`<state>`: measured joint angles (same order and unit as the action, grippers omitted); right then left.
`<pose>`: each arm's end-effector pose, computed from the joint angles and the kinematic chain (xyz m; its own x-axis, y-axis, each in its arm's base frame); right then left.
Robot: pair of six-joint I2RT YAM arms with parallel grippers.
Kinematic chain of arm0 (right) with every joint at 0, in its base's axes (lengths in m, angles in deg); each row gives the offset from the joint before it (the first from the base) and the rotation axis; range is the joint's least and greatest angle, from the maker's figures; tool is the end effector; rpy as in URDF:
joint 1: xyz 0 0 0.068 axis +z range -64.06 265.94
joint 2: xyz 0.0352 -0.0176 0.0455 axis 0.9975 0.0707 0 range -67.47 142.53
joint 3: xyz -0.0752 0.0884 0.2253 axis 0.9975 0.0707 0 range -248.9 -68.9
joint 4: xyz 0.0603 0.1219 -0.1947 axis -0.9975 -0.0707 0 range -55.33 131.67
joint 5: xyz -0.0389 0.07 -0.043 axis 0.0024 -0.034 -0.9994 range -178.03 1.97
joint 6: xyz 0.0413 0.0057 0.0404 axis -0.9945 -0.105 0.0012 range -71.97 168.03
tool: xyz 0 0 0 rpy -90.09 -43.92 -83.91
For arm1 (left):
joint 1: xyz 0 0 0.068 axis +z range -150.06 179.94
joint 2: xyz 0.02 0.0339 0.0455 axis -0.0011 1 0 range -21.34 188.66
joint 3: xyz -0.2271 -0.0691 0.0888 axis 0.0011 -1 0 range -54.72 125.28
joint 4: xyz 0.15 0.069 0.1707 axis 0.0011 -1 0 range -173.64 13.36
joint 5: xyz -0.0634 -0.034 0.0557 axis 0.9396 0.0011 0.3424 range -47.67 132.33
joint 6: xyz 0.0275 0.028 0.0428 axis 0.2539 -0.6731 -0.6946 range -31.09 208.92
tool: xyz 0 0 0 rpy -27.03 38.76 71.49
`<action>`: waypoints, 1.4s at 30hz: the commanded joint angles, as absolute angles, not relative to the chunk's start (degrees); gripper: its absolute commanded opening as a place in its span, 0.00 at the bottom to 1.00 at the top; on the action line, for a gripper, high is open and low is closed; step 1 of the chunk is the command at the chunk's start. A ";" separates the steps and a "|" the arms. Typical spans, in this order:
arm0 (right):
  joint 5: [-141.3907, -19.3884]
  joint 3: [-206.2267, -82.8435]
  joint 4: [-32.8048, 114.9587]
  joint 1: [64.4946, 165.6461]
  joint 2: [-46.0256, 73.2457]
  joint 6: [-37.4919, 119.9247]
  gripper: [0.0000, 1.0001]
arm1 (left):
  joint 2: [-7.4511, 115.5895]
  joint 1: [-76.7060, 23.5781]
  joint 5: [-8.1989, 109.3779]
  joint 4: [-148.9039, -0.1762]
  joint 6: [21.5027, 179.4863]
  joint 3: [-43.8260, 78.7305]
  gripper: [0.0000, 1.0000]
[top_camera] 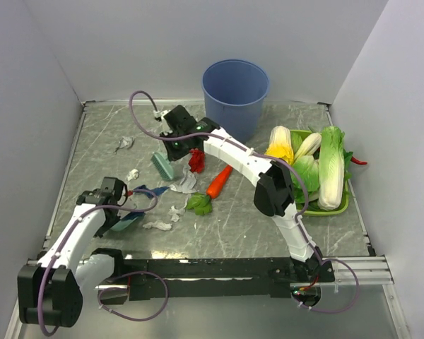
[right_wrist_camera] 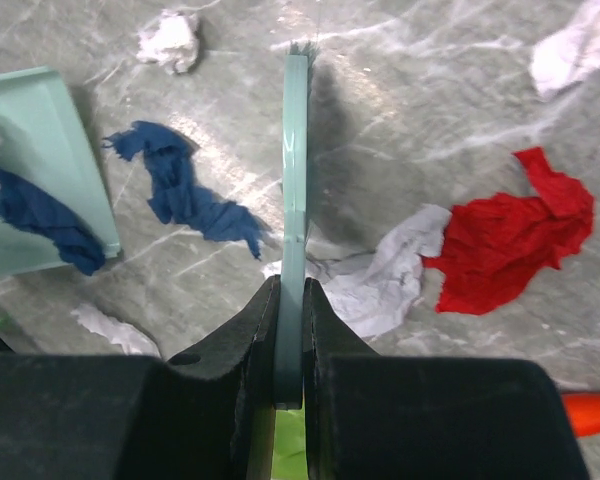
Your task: Sweep away the paper scraps from the table
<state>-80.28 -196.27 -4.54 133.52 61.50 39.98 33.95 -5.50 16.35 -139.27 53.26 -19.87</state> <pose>0.3140 0.3520 0.2716 -0.6060 -0.4573 -0.6509 -0.7146 0.6724 0.1929 0.1222 0.0066 0.1830 -0.7840 0.6010 0.1554 0.6024 0.6764 0.4237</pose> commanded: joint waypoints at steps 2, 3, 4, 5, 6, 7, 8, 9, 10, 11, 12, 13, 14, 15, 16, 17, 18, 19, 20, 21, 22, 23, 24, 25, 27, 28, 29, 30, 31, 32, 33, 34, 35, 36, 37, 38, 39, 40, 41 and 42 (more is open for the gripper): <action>-80.56 -202.05 -2.89 136.48 62.87 38.10 0.00 | 37.71 -5.34 15.43 -134.13 49.62 -22.37 0.01; -80.12 -202.66 -2.98 136.65 62.96 37.84 0.00 | 38.25 -5.34 15.87 -133.69 49.89 -21.68 0.01; -79.60 -202.84 -2.98 137.18 63.13 37.31 0.00 | 38.77 -5.34 16.22 -133.60 50.07 -21.15 0.01; -78.90 -202.93 -3.15 137.53 63.31 36.87 0.00 | 39.39 -5.34 16.66 -133.34 50.33 -20.79 0.01; -77.93 -202.85 -3.24 137.80 63.31 35.82 0.00 | 39.66 -5.34 17.01 -133.07 50.24 -20.27 0.01; -76.71 -202.67 -3.15 138.15 63.40 35.47 0.00 | 39.75 -5.42 17.28 -132.63 50.16 -20.00 0.01; -74.69 -202.50 -3.24 138.93 63.31 35.03 0.00 | 40.01 -5.43 17.71 -132.37 49.98 -19.91 0.01; -73.80 -201.80 -3.15 139.29 63.22 33.98 0.00 | 40.10 -5.43 18.41 -132.19 49.98 -19.83 0.01; -72.66 -201.70 -2.54 139.73 63.05 33.27 0.00 | 40.27 -5.69 18.77 -131.84 49.98 -19.91 0.01; -71.00 -201.79 -2.19 140.34 63.13 32.57 0.00 | 40.62 -5.95 19.03 -131.58 50.15 -20.00 0.01; -68.98 -202.31 -1.84 140.61 63.13 31.08 0.00 | 40.80 -6.13 19.47 -131.40 50.42 -20.26 0.01; -67.74 -202.58 -0.62 140.70 63.13 29.76 0.00 | 40.98 -6.83 19.74 -131.14 50.68 -20.26 0.01; -66.42 -202.67 0.18 140.79 62.96 28.18 0.00 | 41.15 -7.09 20.09 -130.87 51.20 -20.26 0.01; -62.93 -203.11 1.14 140.61 62.87 26.25 0.00 | 41.15 -7.36 20.53 -130.79 51.56 -19.92 0.01; -61.76 -203.46 1.68 140.61 62.78 25.71 0.00 | 41.07 -7.62 21.40 -130.70 51.82 -19.65 0.01; -60.71 -203.81 2.73 140.44 62.44 25.01 0.00 | 40.80 -7.80 21.85 -130.44 52.35 -19.47 0.01; -57.48 -203.64 3.43 140.17 62.17 23.61 0.00 | 40.71 -7.89 22.02 -130.35 52.53 -19.21 0.01; -56.05 -203.64 4.22 140.00 61.82 23.42 0.00 | 40.45 -7.89 22.63 -130.17 52.79 -19.12 0.01; -54.99 -203.90 4.93 139.82 61.29 23.42 0.00 | 40.19 -7.89 22.73 -129.65 53.05 -19.21 0.01; -53.50 -204.16 5.20 139.39 60.94 23.25 0.00 | 39.93 -7.89 22.90 -129.21 53.14 -19.38 0.01; -52.97 -204.16 5.46 139.29 60.59 23.33 0.00 | 39.57 -7.89 23.08 -128.94 53.23 -19.65 0.01; -53.14 -204.16 5.29 139.12 60.06 23.86 0.00 | 39.31 -7.89 23.17 -128.59 53.23 -19.82 0.01; -53.92 -204.69 4.94 138.86 59.71 25.08 0.00 | 39.05 -7.89 23.08 -128.24 53.49 -20.09 0.01; -55.50 -204.78 4.67 138.51 59.27 26.05 0.00 | 38.61 -7.89 22.91 -128.15 53.58 -20.26 0.01; -57.69 -206.09 3.89 137.80 59.18 29.20 0.00 | 38.25 -7.89 22.47 -128.58 53.58 -20.26 0.01; -58.93 -206.79 3.88 136.93 59.53 29.83 0.00 | 37.64 -7.89 22.20 -129.02 53.76 -20.18 0.01; -61.03 -207.50 3.79 136.66 59.97 30.36 0.00 | 37.29 -7.89 21.94 -129.29 53.93 -20.09 0.01; -62.01 -209.42 3.88 136.31 60.49 31.76 0.00 | 36.76 -7.89 21.85 -129.73 54.02 -19.91 0.01; -62.88 -210.22 4.14 136.13 61.46 32.73 0.00 | 35.98 -7.89 21.59 -130.60 54.28 -19.91 0.01; -65.33 -210.75 4.32 136.04 61.90 33.96 0.00 | 35.71 -7.89 21.24 -131.04 54.46 -19.91 0.01; -66.49 -212.06 4.49 135.95 62.51 36.23 0.00 | 35.44 -7.89 20.36 -131.66 54.72 -19.83 0.01; -67.45 -212.86 4.41 136.13 63.91 36.86 0.00 | 35.09 -7.89 20.09 -132.97 55.51 -19.74 0.01; -68.25 -214.17 4.49 136.04 64.53 38.17 0.00 | 34.91 -7.80 19.92 -133.68 55.95 -19.48 0.01; -68.43 -214.79 4.58 136.04 65.15 38.88 0.00 | 34.74 -7.80 19.66 -134.21 56.30 -19.39 0.01; -68.60 -215.23 4.76 136.13 66.20 39.33 0.00 | 34.30 -7.80 19.48 -135.08 57.00 -19.38 0.01; -68.78 -216.11 4.85 136.04 66.73 39.42 0.00 | 34.21 -7.71 19.39 -135.44 57.18 -19.56 0.01; -68.70 -216.38 4.93 136.04 67.09 39.24 0.00 | 34.04 -7.71 18.87 -135.79 57.53 -19.65 0.01; -68.17 -216.56 5.11 136.04 67.52 38.89 0.00 | 34.03 -7.62 18.43 -136.32 58.06 -19.74 0.01; -66.69 -216.91 5.28 135.87 67.70 37.67 0.00 | 34.03 -7.54 18.07 -136.67 58.24 -19.74 0.01; -62.41 -216.82 5.37 135.52 67.62 36.70 0.00 | 34.03 -7.19 17.37 -137.11 58.41 -19.56 0.01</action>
<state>-67.23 -214.24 3.06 136.25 65.17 37.09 34.98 -7.66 20.33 -134.18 55.86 -20.87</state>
